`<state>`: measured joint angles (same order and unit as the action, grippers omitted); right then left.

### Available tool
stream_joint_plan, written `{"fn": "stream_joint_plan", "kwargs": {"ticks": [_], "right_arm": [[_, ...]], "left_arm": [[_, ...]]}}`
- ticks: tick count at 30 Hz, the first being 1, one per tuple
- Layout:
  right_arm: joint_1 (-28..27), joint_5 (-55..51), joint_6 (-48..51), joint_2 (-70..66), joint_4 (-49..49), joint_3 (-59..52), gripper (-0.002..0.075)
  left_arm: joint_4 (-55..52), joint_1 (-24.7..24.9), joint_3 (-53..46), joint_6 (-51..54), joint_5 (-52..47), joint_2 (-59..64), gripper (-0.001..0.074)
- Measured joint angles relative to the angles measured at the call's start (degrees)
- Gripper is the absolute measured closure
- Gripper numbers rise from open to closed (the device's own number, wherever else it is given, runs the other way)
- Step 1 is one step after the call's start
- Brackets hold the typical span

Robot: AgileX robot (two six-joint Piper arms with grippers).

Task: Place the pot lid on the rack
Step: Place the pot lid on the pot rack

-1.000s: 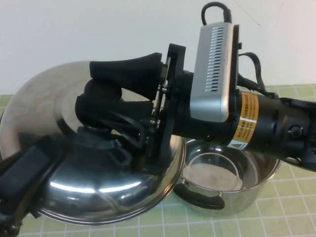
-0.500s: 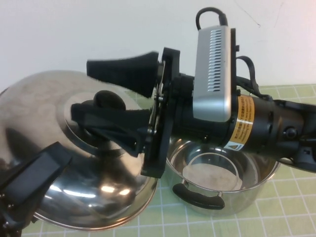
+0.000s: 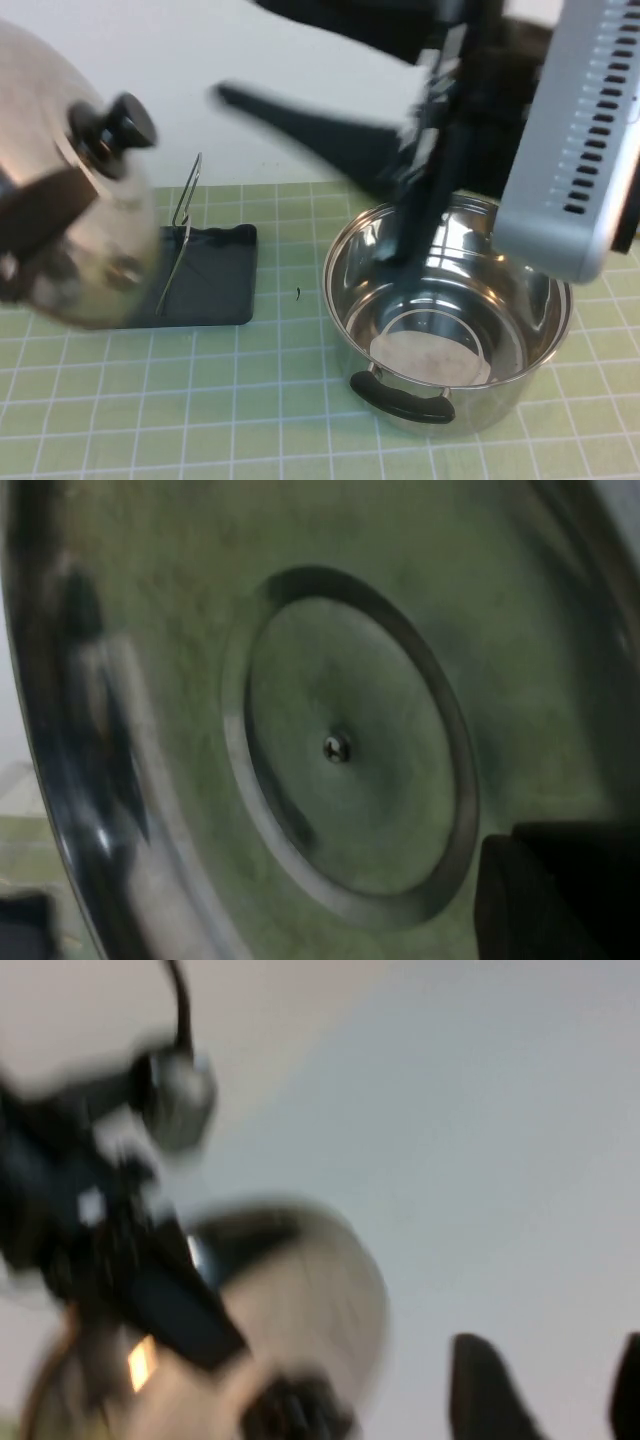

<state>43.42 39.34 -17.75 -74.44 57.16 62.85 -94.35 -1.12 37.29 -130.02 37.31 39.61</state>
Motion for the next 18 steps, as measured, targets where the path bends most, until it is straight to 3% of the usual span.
{"fn": "stream_joint_plan", "kwargs": {"ticks": [3,6,9,18], "right_arm": [[0.0,-17.9,-0.6,4.9,7.9,0.0,0.0598],[0.0,-30.5,-1.8,8.1,9.6,-1.6,0.0686],[0.0,-35.8,-1.9,10.6,9.7,-5.0,0.0712],[0.0,-37.8,-5.0,15.9,9.7,-15.9,0.0725]], "left_arm": [[-5.4,0.0,5.1,-1.1,-3.5,5.3,0.0644],[-6.9,0.0,9.3,-0.3,-4.5,12.5,0.0644],[-7.1,0.0,13.0,3.5,-3.4,19.9,0.0644],[-7.6,0.0,21.1,11.7,4.4,40.0,0.0644]]}}
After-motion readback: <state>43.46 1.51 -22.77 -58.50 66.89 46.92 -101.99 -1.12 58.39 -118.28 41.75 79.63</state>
